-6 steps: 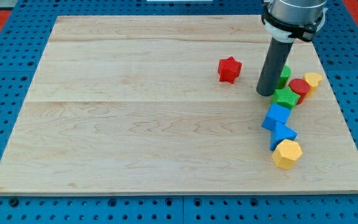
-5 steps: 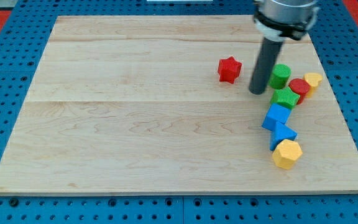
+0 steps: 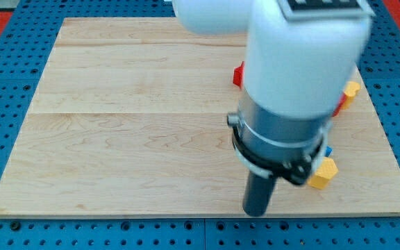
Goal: Move your arm closer to the yellow heart
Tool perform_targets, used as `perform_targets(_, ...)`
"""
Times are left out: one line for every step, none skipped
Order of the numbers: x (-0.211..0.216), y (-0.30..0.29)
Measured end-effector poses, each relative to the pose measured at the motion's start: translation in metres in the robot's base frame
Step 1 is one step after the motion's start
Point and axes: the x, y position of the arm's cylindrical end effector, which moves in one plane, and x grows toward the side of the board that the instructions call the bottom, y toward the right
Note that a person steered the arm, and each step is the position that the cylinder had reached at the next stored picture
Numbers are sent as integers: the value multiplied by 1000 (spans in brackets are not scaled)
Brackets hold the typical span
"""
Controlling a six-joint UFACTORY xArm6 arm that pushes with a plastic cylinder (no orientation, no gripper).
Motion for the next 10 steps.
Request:
perform_targets(1,33)
perform_targets(-6,104)
perform_targets(-7,152)
perform_targets(-58,167)
perform_targets(-94,168)
perform_targets(-121,168)
perform_targets(-149,169)
perform_targets(-163,179)
perform_targets(-178,190)
perform_targets(-181,186)
